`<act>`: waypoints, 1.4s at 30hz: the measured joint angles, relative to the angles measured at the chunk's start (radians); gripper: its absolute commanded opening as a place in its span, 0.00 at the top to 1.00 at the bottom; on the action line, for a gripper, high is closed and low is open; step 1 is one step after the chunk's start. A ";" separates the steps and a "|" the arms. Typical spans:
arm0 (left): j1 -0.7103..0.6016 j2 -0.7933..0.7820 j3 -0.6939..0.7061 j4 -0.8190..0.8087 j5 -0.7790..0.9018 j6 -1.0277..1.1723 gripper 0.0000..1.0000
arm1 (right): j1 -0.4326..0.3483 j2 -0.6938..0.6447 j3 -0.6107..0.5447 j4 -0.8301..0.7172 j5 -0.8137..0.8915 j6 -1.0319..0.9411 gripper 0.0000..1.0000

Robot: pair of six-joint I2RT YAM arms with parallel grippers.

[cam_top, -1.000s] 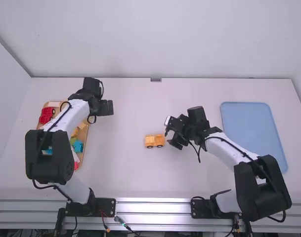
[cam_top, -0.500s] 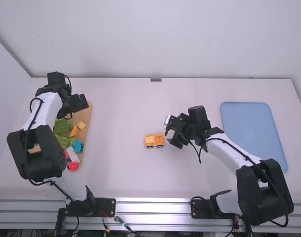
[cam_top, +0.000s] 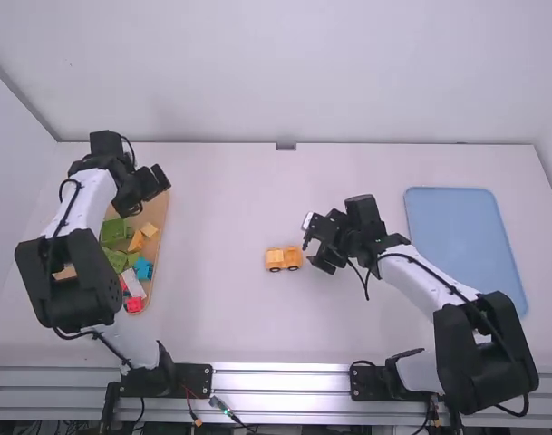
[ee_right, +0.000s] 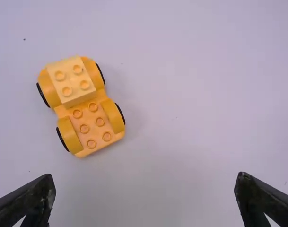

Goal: Assemble lego blocks to make yellow taxi

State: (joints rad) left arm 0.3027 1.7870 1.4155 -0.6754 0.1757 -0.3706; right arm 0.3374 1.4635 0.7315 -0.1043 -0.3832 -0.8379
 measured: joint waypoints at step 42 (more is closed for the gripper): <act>-0.007 0.218 0.077 -0.138 -0.233 -0.356 0.36 | 0.000 0.000 0.000 0.042 0.000 0.050 0.01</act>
State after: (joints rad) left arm 0.2955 2.0048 1.4929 -0.8131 -0.0574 -0.7261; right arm 0.3374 1.4635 0.7315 -0.0620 -0.3836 -0.7883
